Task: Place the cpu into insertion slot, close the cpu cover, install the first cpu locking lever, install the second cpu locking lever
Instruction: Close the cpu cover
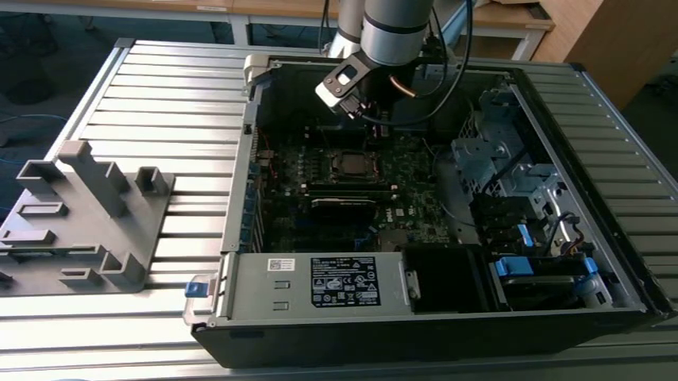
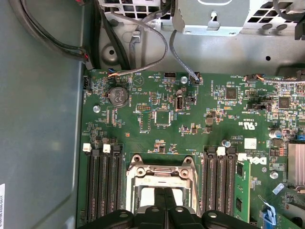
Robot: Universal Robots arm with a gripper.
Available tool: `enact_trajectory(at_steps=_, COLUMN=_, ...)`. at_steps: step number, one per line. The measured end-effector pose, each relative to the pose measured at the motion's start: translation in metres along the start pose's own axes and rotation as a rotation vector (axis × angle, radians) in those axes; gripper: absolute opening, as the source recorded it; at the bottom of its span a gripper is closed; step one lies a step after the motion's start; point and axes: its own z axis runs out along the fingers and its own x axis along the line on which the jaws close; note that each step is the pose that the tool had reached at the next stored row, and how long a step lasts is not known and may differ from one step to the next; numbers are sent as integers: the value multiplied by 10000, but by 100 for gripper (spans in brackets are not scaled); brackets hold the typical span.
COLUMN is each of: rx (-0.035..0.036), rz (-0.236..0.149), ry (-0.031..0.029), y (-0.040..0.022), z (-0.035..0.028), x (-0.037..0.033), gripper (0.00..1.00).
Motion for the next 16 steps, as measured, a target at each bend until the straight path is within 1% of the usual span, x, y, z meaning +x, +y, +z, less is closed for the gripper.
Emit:
enact_trajectory(at_steps=10, rx=0, rz=-11, ry=0, y=0, z=0, x=0, gripper=11)
enact_trajectory(at_steps=16, rx=4, rz=-235, ry=5, y=0, z=1, x=0, gripper=11)
